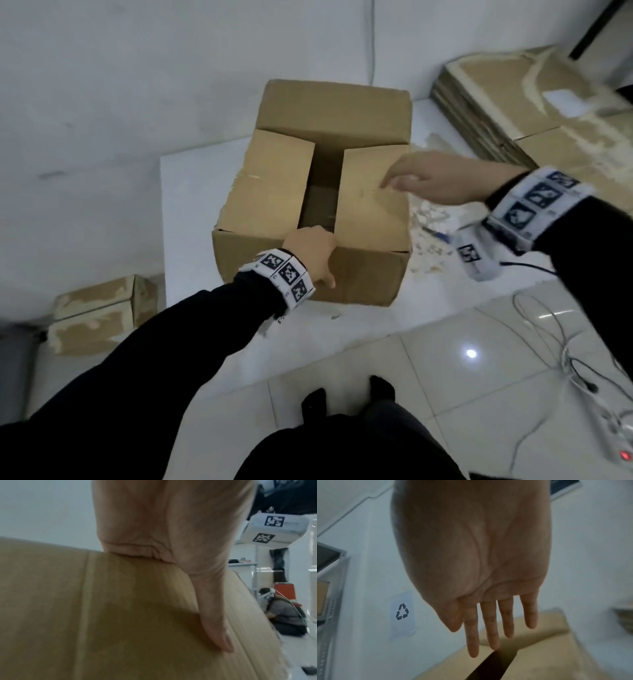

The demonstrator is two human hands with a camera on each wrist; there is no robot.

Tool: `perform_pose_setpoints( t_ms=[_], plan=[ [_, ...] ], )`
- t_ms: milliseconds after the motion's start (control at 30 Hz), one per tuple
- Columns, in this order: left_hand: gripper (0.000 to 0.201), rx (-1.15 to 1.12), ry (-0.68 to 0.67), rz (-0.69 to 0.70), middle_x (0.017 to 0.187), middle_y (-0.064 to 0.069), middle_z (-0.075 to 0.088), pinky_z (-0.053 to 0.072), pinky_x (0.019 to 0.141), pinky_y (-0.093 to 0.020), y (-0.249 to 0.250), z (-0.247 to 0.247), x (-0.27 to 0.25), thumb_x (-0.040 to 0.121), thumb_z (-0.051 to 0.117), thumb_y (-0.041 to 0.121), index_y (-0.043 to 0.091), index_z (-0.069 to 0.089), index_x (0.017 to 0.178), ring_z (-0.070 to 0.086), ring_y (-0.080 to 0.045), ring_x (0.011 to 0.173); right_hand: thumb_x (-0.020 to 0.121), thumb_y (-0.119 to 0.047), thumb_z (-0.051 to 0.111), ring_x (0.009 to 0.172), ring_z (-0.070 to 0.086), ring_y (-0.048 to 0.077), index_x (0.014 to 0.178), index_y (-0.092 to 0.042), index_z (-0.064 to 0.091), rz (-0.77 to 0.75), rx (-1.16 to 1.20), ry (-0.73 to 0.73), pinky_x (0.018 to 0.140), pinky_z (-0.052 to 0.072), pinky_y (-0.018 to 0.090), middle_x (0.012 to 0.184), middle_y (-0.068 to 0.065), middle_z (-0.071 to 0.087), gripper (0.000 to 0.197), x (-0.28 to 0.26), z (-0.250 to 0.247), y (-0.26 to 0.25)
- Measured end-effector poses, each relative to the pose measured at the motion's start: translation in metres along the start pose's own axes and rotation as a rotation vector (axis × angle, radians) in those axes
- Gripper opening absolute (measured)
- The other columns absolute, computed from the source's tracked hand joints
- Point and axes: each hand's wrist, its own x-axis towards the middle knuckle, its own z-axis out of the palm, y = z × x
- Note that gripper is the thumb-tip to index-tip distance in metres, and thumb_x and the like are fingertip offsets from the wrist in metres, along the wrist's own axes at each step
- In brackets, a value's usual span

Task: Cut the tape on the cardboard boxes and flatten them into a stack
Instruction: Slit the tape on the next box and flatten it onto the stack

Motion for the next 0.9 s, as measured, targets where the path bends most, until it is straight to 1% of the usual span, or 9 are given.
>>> perform_pose_setpoints(
  t_ms=[100, 200, 367, 500, 567, 667, 733, 800, 900],
  plan=[
    [0.052, 0.028, 0.001, 0.057, 0.1, -0.005, 0.062, 0.047, 0.066, -0.033, -0.003, -0.002, -0.003, 0.071, 0.074, 0.056, 0.014, 0.05, 0.091, 0.061, -0.025, 0.088, 0.104, -0.022, 0.026, 0.14, 0.027, 0.021, 0.141, -0.017, 0.04, -0.06, -0.088, -0.125, 0.114, 0.017, 0.034, 0.15, 0.005, 0.035, 0.041, 0.038, 0.037, -0.043],
    [0.071, 0.05, 0.039, 0.092, 0.107, -0.005, 0.061, 0.048, 0.071, -0.034, -0.012, 0.001, -0.011, 0.07, 0.069, 0.065, 0.014, 0.049, 0.115, 0.06, -0.025, 0.094, 0.104, -0.027, 0.023, 0.14, 0.024, 0.022, 0.142, -0.021, 0.039, -0.03, -0.49, -0.296, 0.113, 0.021, 0.044, 0.151, 0.0, 0.033, 0.042, 0.068, 0.052, -0.063],
    [0.076, 0.239, 0.287, 0.16, 0.107, -0.007, 0.061, 0.04, 0.078, -0.032, -0.022, -0.012, -0.039, 0.083, 0.028, 0.077, 0.014, 0.056, 0.115, 0.056, -0.022, 0.097, 0.1, -0.03, 0.032, 0.111, 0.046, 0.032, 0.112, -0.008, 0.06, -0.08, -0.36, 0.146, 0.097, 0.036, 0.044, 0.117, 0.014, 0.055, 0.037, 0.014, 0.0, -0.061],
    [0.062, 0.24, 0.529, 0.048, 0.108, -0.007, 0.061, 0.036, 0.093, -0.039, -0.06, -0.034, -0.067, 0.091, 0.026, 0.065, 0.015, 0.057, 0.109, 0.055, -0.025, 0.102, 0.086, -0.066, 0.012, 0.085, 0.053, 0.026, 0.095, -0.01, 0.064, 0.128, -0.317, 0.166, 0.083, 0.04, 0.039, 0.09, 0.009, 0.06, 0.077, -0.06, -0.027, -0.028],
    [0.055, 0.176, 0.566, -0.113, 0.111, -0.011, 0.06, 0.033, 0.098, -0.042, -0.098, -0.036, -0.077, 0.092, 0.033, 0.06, 0.015, 0.058, 0.111, 0.054, -0.029, 0.107, 0.081, -0.079, 0.01, 0.097, 0.055, 0.026, 0.115, -0.016, 0.06, 0.384, -0.216, 0.115, 0.087, 0.035, 0.037, 0.108, 0.008, 0.063, 0.087, -0.071, -0.01, -0.015],
    [0.061, -0.038, 0.392, -0.312, 0.131, -0.014, 0.051, 0.033, 0.103, -0.045, -0.152, -0.02, -0.081, 0.09, 0.038, 0.062, 0.019, 0.051, 0.131, 0.046, -0.032, 0.121, 0.071, -0.085, 0.018, 0.129, 0.042, 0.031, 0.146, -0.013, 0.031, 0.613, 0.265, -0.06, 0.096, 0.039, 0.037, 0.147, 0.01, 0.037, 0.104, -0.05, 0.04, -0.009],
    [0.072, -0.28, 0.178, -0.305, 0.148, -0.013, 0.034, 0.033, 0.107, -0.045, -0.172, -0.004, -0.078, 0.088, 0.041, 0.065, 0.024, 0.032, 0.146, 0.038, -0.032, 0.132, 0.083, -0.07, 0.041, 0.135, 0.035, 0.034, 0.152, -0.019, 0.009, 0.695, 0.643, -0.047, 0.079, 0.054, 0.039, 0.156, 0.009, 0.018, 0.092, -0.025, 0.069, -0.015],
    [0.081, -0.471, 0.035, -0.254, 0.159, -0.01, 0.012, 0.024, 0.115, -0.043, -0.174, 0.012, -0.074, 0.088, 0.042, 0.064, 0.027, 0.01, 0.153, 0.022, -0.029, 0.143, 0.09, -0.048, 0.055, 0.128, 0.043, 0.035, 0.15, -0.02, 0.014, 0.721, 0.862, 0.099, 0.061, 0.057, 0.036, 0.153, 0.01, 0.025, 0.077, -0.003, 0.092, -0.014],
    [0.083, -0.602, -0.012, -0.208, 0.16, -0.007, -0.008, 0.008, 0.119, -0.038, -0.164, 0.03, -0.07, 0.093, 0.041, 0.055, 0.027, -0.011, 0.151, 0.0, -0.021, 0.148, 0.097, -0.017, 0.043, 0.098, 0.06, 0.032, 0.132, -0.011, 0.038, 0.71, 0.907, 0.231, 0.057, 0.057, 0.037, 0.127, 0.016, 0.052, 0.036, 0.007, 0.104, -0.011]
  ],
)
